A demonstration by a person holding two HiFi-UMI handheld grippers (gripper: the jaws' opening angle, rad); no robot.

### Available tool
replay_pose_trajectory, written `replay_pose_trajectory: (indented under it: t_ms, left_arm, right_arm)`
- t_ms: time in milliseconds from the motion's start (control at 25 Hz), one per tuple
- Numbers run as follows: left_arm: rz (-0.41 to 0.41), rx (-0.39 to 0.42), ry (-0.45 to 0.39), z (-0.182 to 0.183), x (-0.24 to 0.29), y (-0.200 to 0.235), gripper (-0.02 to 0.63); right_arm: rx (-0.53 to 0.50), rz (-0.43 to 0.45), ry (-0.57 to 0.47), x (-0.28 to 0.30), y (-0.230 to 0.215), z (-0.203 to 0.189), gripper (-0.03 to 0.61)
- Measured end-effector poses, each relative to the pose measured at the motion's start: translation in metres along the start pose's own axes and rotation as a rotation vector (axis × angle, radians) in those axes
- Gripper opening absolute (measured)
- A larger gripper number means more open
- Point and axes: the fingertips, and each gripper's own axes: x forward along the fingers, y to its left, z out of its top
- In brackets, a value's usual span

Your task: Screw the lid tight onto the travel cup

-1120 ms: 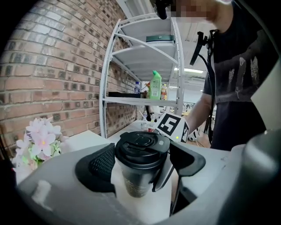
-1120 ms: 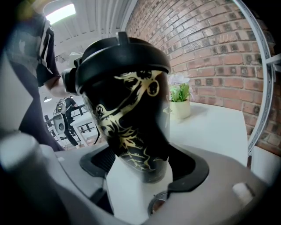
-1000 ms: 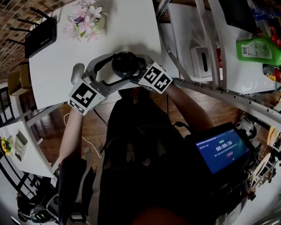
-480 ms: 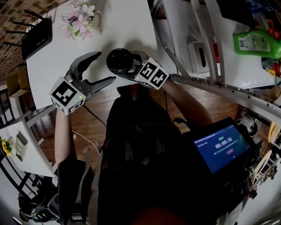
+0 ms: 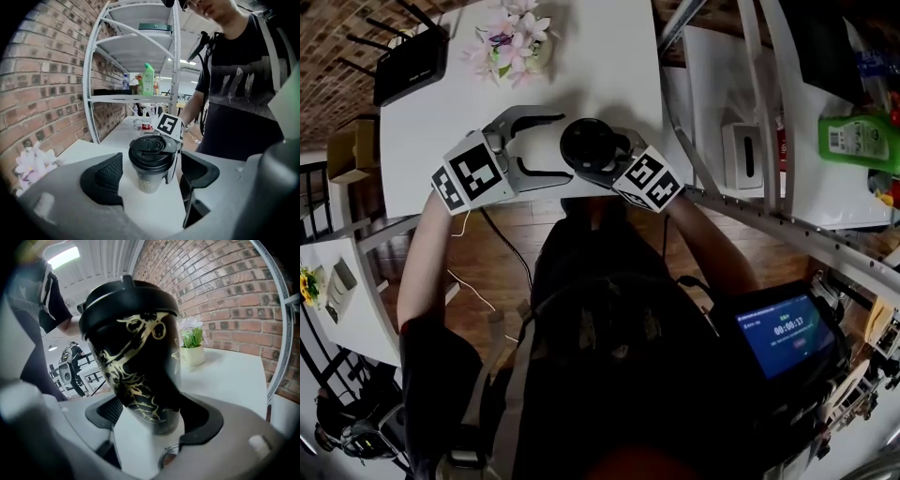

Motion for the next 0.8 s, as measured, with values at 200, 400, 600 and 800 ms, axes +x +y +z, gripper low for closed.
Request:
replay_pose_trajectory:
  t_ms: [200, 400, 600, 800]
  left_arm:
    - [-0.056, 0.051, 0.031, -0.002, 0.015, -0.002, 0.4]
    - [-0.041, 0.043, 0.005, -0.001, 0.022, -0.005, 0.397]
    - [0.038, 0.025, -0.021, 0.0, 0.024, -0.003, 0.385]
    - [0.186, -0.005, 0.004, -0.001, 0.028, -0.002, 0.383]
  right_arm:
    - [0.002, 0.0, 0.007, 0.001, 0.0, 0.0, 0.379]
    - [0.001, 0.002, 0.011, 0.0, 0.0, 0.001, 0.379]
    - [0.001, -0.004, 0.016, 0.0, 0.0, 0.0, 0.379]
    - [-0.002, -0.006, 0.018, 0.001, 0.0, -0.001, 0.377]
